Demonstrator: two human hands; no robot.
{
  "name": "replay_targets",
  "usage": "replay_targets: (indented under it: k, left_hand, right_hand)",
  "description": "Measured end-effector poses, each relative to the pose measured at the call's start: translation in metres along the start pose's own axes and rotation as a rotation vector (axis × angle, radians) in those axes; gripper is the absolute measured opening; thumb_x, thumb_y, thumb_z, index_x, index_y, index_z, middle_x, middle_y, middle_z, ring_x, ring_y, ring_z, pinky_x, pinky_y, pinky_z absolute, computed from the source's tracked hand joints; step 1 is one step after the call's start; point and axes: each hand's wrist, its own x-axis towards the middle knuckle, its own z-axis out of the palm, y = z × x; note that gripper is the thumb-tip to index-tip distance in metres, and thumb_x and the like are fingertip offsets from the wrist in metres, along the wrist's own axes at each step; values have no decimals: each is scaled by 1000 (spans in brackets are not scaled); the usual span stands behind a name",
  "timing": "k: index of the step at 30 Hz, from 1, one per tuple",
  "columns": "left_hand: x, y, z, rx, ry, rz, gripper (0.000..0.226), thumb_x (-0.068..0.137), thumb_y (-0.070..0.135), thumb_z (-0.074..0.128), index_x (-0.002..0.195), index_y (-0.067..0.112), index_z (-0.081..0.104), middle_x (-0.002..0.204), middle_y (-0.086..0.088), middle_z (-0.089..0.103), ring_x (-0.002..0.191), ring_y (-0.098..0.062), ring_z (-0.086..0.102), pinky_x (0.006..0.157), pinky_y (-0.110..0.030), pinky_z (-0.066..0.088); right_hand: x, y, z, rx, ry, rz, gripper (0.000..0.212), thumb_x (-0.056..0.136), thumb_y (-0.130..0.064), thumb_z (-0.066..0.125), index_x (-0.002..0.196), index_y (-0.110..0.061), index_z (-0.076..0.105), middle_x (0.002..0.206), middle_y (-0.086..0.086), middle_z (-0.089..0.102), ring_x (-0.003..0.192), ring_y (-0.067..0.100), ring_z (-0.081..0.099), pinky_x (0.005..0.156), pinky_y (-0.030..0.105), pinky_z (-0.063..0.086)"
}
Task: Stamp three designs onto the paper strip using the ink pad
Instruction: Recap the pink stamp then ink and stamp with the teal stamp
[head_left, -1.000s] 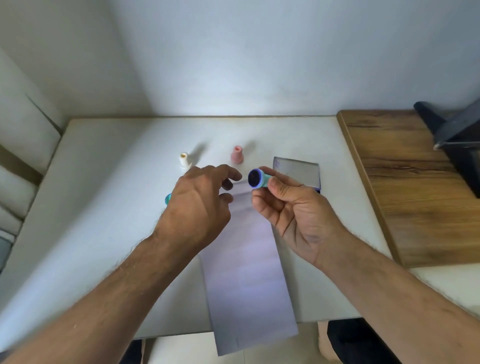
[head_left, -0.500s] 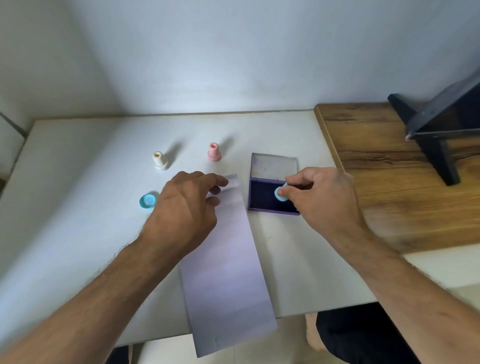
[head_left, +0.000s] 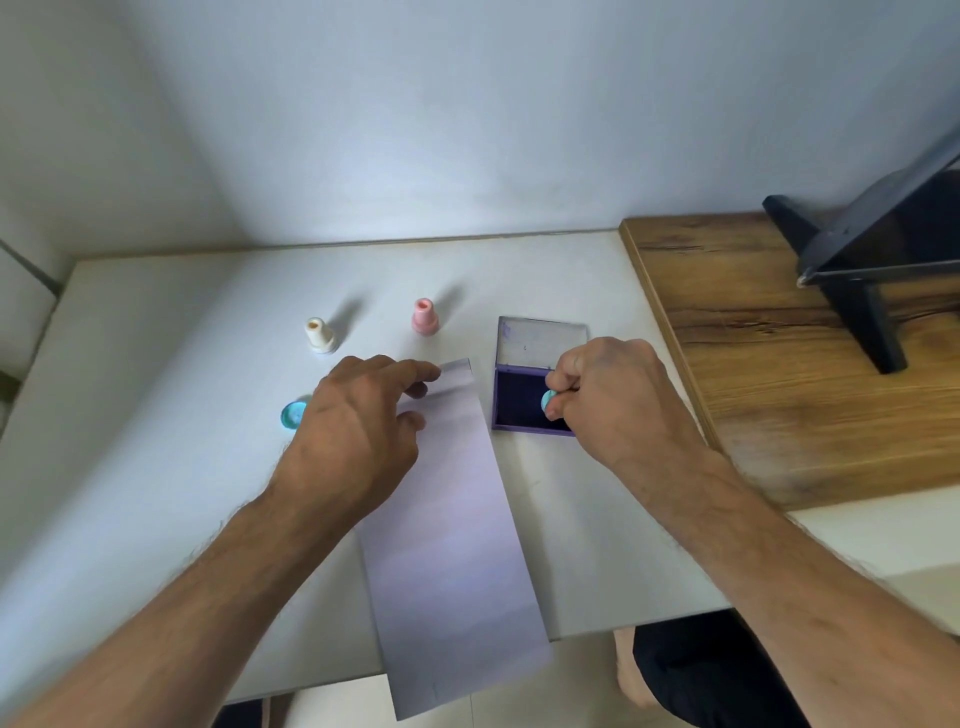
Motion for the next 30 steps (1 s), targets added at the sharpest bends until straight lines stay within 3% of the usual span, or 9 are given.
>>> replay_targets:
  k: [2,4,6,9,14,22,24,26,30]
  left_hand:
    - [1,-3,-2,4,6,-12,43,85,6,67,123,24,66,106,8,70,104,-17,57,91,-27,43]
    - [3,-7,-4,-1,24,-34,44,83,5,68,123,24,66,106,8,71,104,-17,58,91,-28,45]
    - [6,-12,-7,-7,39,-54,44,83,5,68,123,24,66,106,8,71,104,-17,59,90,-27,45]
    - [9,-17,-8,2,52,-82,45,84,7,67,125,26,65,108,9,70,108,-17,57,92,-27,44]
    - [5,-23,-7,17,58,-97,46,84,5,65,125,25,65,108,7,71,111,-18,54,93,-29,43]
    - [-7,-42,-20,70,83,-118,42,82,18,73,123,24,67,105,7,72,104,-23,56,89,-35,47]
    - [-11,-46,-23,91,105,-115,38,84,21,69,122,24,67,103,8,72,104,-22,55,88,-34,47]
    - [-15,-49,-25,105,120,-113,35,85,24,67,120,25,68,100,9,72,101,-20,56,86,-31,45]
    - [-21,-47,-23,119,102,-111,35,84,34,68,118,25,69,99,6,71,94,-19,61,82,-29,45]
  right_hand:
    - [1,0,0,-2,-1,-4,17,80,-7,73,97,-3,74,96,12,73,85,23,69,78,33,57]
    - [-1,3,2,9,27,-34,17,79,-1,70,93,8,69,92,23,70,68,11,69,62,25,56]
    - [-2,6,3,14,62,-41,14,78,-5,73,88,4,70,85,17,72,57,0,62,63,24,57]
    - [-1,10,3,36,83,-38,14,73,-15,82,85,-17,75,78,-5,68,74,13,66,76,34,58]
    - [0,8,5,24,101,-86,17,72,-13,83,88,-16,77,79,-1,66,73,16,65,72,23,54]
    - [0,1,3,49,106,-40,15,71,-22,82,78,-26,70,83,-4,70,69,13,67,65,32,60]
    - [0,-12,1,215,132,-19,15,72,-24,81,83,-26,71,83,-6,71,66,13,69,62,30,58]
    - [-2,-33,2,549,93,35,11,75,-20,78,85,-22,73,81,0,74,59,13,67,60,28,57]
    - [-14,-73,21,1299,-327,182,10,87,-9,65,83,-10,74,79,9,69,66,20,61,62,26,58]
